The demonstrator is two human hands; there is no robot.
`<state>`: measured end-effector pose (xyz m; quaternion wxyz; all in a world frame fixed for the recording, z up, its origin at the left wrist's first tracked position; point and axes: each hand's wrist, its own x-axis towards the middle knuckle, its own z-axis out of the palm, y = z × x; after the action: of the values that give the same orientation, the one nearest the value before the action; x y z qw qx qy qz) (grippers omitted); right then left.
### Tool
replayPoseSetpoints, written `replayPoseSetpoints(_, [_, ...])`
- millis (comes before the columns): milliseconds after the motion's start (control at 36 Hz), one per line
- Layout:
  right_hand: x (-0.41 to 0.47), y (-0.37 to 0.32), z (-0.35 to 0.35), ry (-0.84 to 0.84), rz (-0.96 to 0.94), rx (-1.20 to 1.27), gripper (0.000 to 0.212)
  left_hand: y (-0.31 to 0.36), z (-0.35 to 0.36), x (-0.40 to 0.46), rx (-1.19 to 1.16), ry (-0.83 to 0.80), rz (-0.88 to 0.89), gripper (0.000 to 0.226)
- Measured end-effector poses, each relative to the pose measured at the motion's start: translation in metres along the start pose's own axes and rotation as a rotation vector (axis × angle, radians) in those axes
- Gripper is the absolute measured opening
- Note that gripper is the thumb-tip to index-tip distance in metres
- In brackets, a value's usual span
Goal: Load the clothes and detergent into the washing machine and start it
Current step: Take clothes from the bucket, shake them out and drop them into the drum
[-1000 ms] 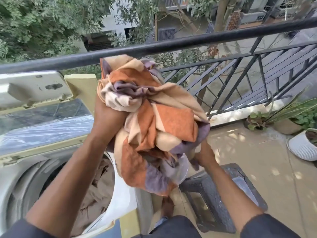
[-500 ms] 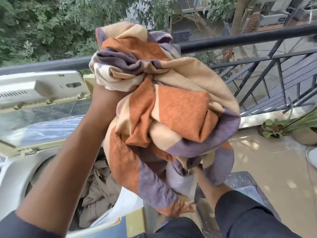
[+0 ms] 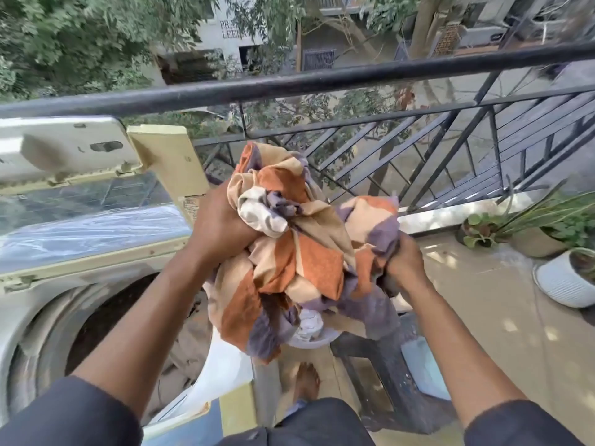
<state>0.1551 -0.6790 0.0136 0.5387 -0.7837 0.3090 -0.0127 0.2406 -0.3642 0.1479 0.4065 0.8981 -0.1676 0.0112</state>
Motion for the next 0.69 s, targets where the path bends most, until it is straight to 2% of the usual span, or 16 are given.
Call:
replayPoseSetpoints(56, [-0.011,-0.021,-0.004,0.021,-0.065,0.075,0.032,-0.001,0.011,-0.005,0.087,-0.056,0.022,0.052])
replayPoseSetpoints(167, [-0.032,-0.063,0.004,0.066,-0.243,0.112,0.046,0.001,0.024,-0.008,0.158,-0.049,0.071,0.07])
replayPoseSetpoints(278, [-0.054,-0.086,0.022,0.114,-0.273,0.159,0.038,0.018,0.03,-0.015,0.086,-0.062,0.089,0.076])
replayPoseSetpoints(389, [-0.078,-0.102,0.043,0.166,-0.305,0.143,0.028,0.024,0.036,-0.009,-0.119,-0.128,0.308,0.113])
replayPoseSetpoints(500, [-0.089,-0.106,0.06,0.159,-0.32,0.106,0.038,0.021,0.043,-0.01,-0.026,-0.197,0.388,0.144])
replayPoseSetpoints(556, [-0.096,-0.108,0.064,0.102,-0.31,0.111,0.032,0.012,0.048,-0.014,0.14,-0.192,0.349,0.143])
replayPoseSetpoints(611, [-0.107,-0.114,0.065,0.037,-0.318,0.13,0.029,0.008,0.052,-0.016,0.269,-0.148,0.28,0.129])
replayPoseSetpoints(694, [-0.12,-0.126,0.062,-0.042,-0.357,0.187,0.035,0.012,0.054,-0.02,0.305,-0.032,0.27,0.102])
